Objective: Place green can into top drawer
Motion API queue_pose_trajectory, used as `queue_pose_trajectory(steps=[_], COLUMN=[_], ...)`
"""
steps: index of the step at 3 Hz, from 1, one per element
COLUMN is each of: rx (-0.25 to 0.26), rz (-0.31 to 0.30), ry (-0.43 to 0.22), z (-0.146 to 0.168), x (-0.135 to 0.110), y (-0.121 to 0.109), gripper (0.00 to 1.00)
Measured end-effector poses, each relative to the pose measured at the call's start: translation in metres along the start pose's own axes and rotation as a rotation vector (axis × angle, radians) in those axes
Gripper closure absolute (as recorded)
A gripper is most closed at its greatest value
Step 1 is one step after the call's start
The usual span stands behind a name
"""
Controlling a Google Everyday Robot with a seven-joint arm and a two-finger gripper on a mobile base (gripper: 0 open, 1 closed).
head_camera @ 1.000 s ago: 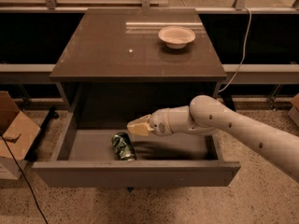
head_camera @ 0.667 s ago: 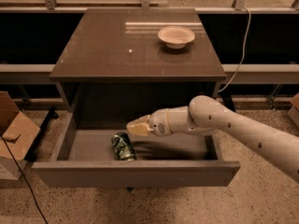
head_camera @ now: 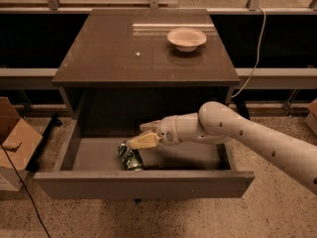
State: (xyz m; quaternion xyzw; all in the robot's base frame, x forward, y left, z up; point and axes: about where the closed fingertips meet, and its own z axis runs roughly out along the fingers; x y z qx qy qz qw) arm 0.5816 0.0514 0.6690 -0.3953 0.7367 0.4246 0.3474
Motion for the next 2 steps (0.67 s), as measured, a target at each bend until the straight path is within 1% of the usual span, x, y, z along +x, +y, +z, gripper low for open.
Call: queue_pose_trajectory(steps=[1, 2], rx=[-0.002, -0.002], rz=[0.0, 0.0], ry=[0.001, 0.001], z=[0.0011, 0.0011], x=[0.0, 0.0], y=[0.0007, 0.0007], gripper=[0.0, 0.0])
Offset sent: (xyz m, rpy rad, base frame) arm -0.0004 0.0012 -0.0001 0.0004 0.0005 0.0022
